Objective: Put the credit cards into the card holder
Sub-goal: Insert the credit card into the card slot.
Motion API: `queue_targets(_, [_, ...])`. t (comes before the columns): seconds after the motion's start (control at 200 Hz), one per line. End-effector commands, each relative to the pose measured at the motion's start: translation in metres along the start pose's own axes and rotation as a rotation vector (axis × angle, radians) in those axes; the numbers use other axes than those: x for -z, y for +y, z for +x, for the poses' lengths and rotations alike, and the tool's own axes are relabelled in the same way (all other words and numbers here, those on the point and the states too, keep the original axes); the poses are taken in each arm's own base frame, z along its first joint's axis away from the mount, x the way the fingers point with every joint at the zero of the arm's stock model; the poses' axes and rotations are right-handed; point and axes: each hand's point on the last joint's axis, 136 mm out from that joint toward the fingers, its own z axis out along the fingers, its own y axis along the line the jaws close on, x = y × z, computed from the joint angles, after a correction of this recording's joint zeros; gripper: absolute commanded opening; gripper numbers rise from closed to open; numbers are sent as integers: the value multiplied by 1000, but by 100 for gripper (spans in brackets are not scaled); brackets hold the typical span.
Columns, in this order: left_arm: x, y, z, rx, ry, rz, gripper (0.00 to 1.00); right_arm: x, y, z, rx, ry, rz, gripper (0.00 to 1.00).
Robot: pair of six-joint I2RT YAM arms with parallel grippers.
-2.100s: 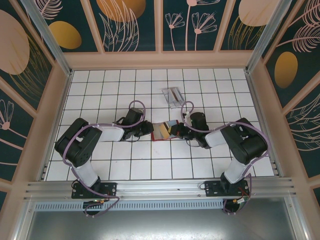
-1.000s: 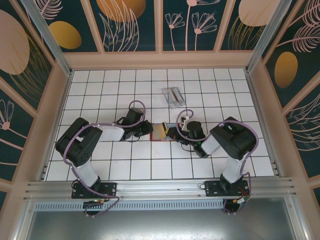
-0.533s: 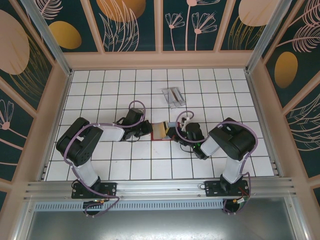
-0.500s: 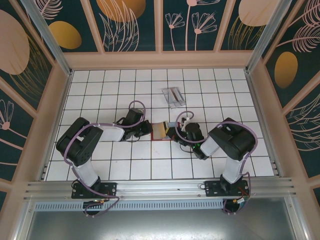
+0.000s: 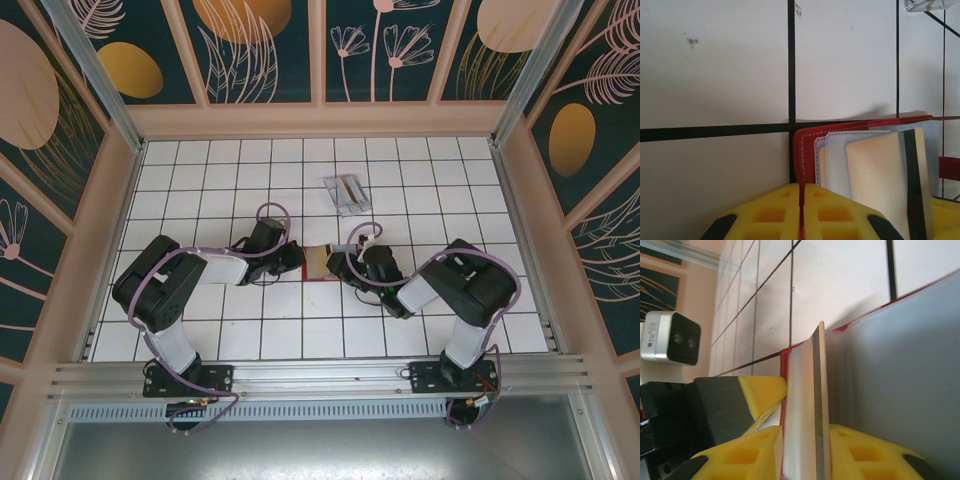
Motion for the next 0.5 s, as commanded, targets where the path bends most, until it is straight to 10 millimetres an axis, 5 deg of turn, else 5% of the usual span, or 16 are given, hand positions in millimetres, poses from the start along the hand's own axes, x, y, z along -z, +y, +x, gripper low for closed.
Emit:
queue_targets(0.0, [-4,18,27,34,87,-42,10,5,-15,0,73,12,124,32])
queue_targets(0.245, [-8,17,28,35,94,-33,10,-1,-14,-3,123,38,171,34])
queue_targets(0.495, [-8,18,30,33,98,-30,10,-9,-14,3,136,75,184,17])
